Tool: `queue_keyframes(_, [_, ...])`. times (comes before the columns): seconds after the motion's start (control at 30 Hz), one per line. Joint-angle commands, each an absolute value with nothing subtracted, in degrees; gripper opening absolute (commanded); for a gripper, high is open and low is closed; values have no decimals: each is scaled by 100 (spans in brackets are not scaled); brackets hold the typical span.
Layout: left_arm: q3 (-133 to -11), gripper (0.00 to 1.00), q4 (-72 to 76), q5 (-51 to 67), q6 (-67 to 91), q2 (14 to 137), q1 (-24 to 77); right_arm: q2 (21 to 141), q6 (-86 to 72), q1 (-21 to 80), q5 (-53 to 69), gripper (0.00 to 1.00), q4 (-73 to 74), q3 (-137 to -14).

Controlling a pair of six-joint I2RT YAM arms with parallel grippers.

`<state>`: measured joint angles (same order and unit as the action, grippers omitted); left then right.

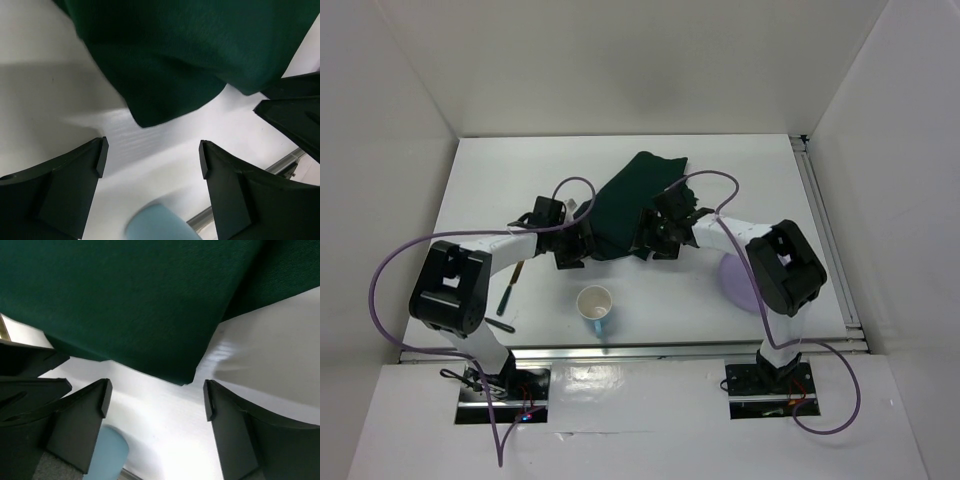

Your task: Set the dinner table for one person

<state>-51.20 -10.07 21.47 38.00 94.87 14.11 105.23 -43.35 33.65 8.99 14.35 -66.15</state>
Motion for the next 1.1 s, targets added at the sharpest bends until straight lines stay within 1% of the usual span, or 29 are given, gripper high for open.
queue_keyframes(0.0, [-5054,91,-440,2242,3972,9658,1424,10661,-4587,3322,1055,85,968,-6557])
queue_keyframes(0.07, [-5054,90,-378,2241,4025,9659,1424,10784,-4640,3270,1107,80,827,-6504])
queue_keyframes(0.1, [-5054,87,-291,2241,4025,9720,1424,10784,-4641,3270,1107,75,826,-6504])
queue_keyframes(0.13, [-5054,86,-290,2241,4078,9721,1424,10845,-4641,3270,1107,68,757,-6504])
queue_keyframes(0.2, [-5115,83,-290,2188,4078,9782,1424,10846,-4693,3270,1107,60,668,-6504])
queue_keyframes(0.23, [-5115,79,-290,2188,4078,9782,1424,10846,-4693,3270,1107,54,616,-6504])
queue_keyframes(0.27, [-5176,77,-290,2136,4078,9834,1424,10915,-4693,3217,1107,45,615,-6556])
queue_keyframes(0.3, [-5177,72,-290,2136,4078,9835,1424,10916,-4693,3217,1107,36,685,-6644])
queue_keyframes(0.33, [-5177,65,-290,2214,4026,9835,1424,10916,-4641,3217,1107,29,755,-6697])
queue_keyframes(0.37, [-5238,52,-290,2276,4025,9887,1424,10916,-4641,3217,1107,12,904,-6749])
queue_keyframes(0.4, [-5238,42,-290,2276,3964,9888,1363,10916,-4641,3156,1107,5,957,-6802])
queue_keyframes(0.43, [-5238,29,-290,2363,3964,9888,1362,10820,-4641,3155,1107,0,958,-6803])
queue_keyframes(0.47, [-5238,19,-290,2434,3912,9888,1301,10689,-4580,3103,1107,0,1028,-6803])
queue_keyframes(0.5, [-5299,5,-342,2435,3911,9888,1301,10618,-4579,3103,1160,0,1028,-6803])
queue_keyframes(0.53, [-5300,0,-343,2513,3911,9940,1249,10548,-4501,3042,1212,0,1028,-6803])
queue_keyframes(0.73, [-5484,0,-545,2514,3858,9818,984,10126,-4079,2629,1327,0,1405,-7478])
queue_keyframes(0.77, [-5658,0,-675,2461,3858,9817,845,10047,-3930,2532,1327,0,1406,-7593])
queue_keyframes(0.87, [-6010,0,-834,2399,3911,9817,695,10116,-3657,2023,1625,0,1406,-8268])
queue_keyframes(0.9, [-6403,0,-992,2399,3911,9904,607,10308,-3595,1743,1722,0,1545,-8888])
queue_keyframes(0.97, [-6914,0,-1238,2399,3911,10019,528,10546,-3368,1513,1924,0,1853,-9647])
queue_keyframes(1.0, [-7456,0,-1352,2339,3911,10072,466,10625,-3288,1355,1925,0,2159,-10303])
queue_keyframes(1.07, [-7926,0,-1687,2225,3859,10020,405,10626,-3017,1222,1986,0,2241,-10607])
